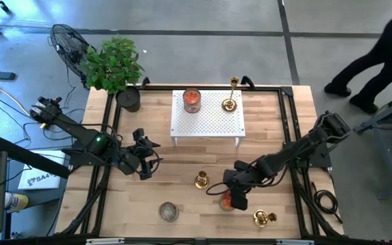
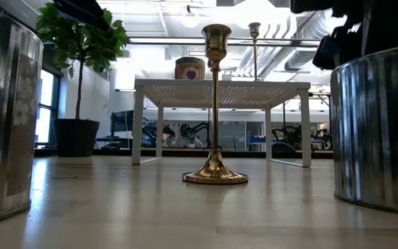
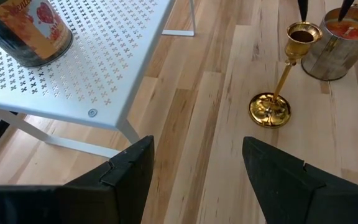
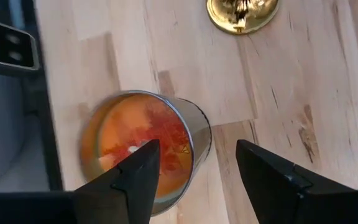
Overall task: Pick & Place candle stick holders
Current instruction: Put the orange scented candle on the shelf
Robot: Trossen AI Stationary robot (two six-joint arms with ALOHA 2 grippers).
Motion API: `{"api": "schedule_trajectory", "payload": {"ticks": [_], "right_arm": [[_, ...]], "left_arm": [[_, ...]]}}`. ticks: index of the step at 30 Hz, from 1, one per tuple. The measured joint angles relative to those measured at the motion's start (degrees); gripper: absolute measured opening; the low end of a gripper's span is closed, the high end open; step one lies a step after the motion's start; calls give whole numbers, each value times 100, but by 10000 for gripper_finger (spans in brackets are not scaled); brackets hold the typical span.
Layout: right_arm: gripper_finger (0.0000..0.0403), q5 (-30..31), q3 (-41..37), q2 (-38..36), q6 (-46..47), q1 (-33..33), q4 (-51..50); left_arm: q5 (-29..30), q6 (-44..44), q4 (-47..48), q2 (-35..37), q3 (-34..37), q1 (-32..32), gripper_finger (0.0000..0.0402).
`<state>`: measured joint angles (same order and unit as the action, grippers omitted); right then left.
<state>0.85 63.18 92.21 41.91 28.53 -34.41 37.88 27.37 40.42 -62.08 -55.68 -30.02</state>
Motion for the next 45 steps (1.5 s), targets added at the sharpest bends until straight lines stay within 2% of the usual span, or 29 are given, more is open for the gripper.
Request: {"api": "schedule_trajectory", "payload": {"ticks": [5, 31, 38, 45], "right_arm": [[206, -128, -2, 226, -56, -3, -17], [201, 92, -2, 220, -212, -53, -11], [149, 62, -2, 218, -325, -159, -11], [49, 35, -2, 218, -523, -155, -9]], "left_arm": [[1, 7, 0, 0, 0, 0, 239], [-1, 40, -7, 0, 0, -1, 239], [-1, 101, -4, 0, 0, -2, 239], [-154, 117, -2, 0, 0, -2, 239]]}}
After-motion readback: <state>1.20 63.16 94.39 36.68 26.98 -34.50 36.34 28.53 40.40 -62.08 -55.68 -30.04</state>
